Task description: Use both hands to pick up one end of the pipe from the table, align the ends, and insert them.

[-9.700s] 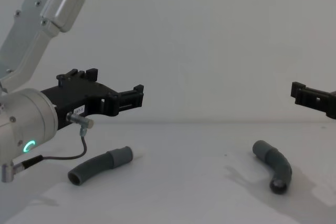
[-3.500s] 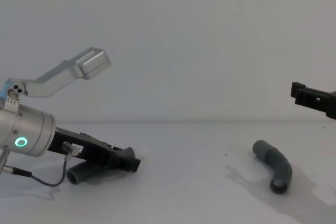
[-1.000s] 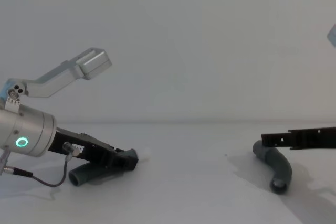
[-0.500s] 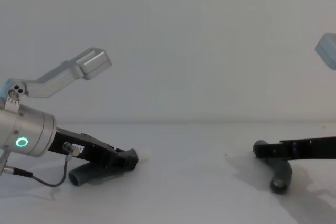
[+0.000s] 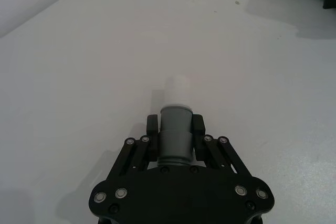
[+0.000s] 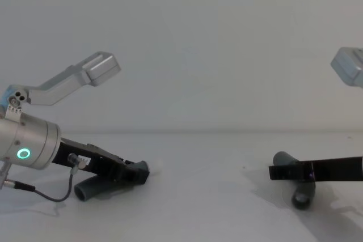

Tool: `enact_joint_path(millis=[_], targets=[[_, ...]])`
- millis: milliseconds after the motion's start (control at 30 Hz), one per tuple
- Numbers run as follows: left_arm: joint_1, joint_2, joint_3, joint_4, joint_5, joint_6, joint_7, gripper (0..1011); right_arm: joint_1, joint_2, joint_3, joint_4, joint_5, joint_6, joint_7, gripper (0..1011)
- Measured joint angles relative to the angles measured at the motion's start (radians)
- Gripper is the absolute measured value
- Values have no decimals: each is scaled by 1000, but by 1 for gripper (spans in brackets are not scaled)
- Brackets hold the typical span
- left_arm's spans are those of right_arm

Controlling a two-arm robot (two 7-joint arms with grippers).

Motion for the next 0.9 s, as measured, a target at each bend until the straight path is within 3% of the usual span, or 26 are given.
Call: enact_joint_path(millis=[533,700,900], targets=[[0,0,0,0,0,0,0,367,8,-17,-2,20,-14,7,0,993],[0,0,0,0,0,0,0,367,9,-20,-3,23,-16,8,1,909],[0,0,0,0,0,0,0,367,10,-22,-3,25,-18,9,2,721]])
